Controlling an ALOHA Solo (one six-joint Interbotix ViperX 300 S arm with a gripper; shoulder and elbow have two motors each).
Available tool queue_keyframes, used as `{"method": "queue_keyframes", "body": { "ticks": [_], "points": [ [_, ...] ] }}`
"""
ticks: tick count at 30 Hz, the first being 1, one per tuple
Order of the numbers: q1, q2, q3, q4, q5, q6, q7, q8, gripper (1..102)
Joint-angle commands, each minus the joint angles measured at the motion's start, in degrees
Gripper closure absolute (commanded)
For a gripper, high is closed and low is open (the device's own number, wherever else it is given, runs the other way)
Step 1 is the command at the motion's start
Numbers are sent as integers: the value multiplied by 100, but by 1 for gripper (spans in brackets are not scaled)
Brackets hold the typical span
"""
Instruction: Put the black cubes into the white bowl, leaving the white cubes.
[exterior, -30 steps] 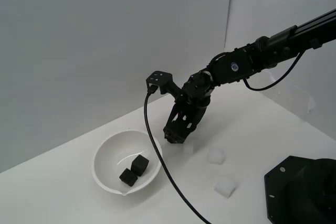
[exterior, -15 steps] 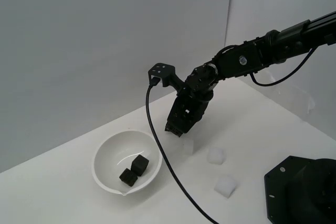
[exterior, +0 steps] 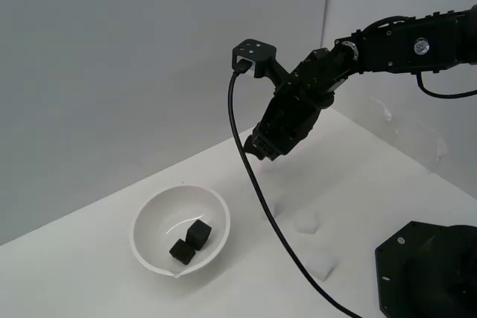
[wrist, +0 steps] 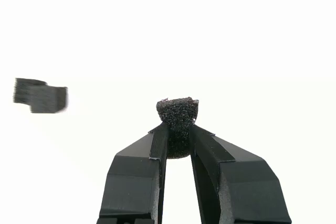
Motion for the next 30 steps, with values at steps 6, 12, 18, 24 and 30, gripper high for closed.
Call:
{"method": "queue_keyframes", "body": {
  "ticks": [6, 12, 18, 24, 30],
  "points": [
    [-615, 694, 729, -264, -299, -176, 141, -97, 100],
    [-1213, 677, 703, -448, -492, -202, 132, -352, 100],
    [-1679, 422, 448, -642, -686, -211, 35, -580, 100],
    [-2162, -18, 9, -765, -809, -220, -281, -712, 100],
    [-2426, -413, -378, -809, -853, -360, -615, -721, 100]
  ]
}}
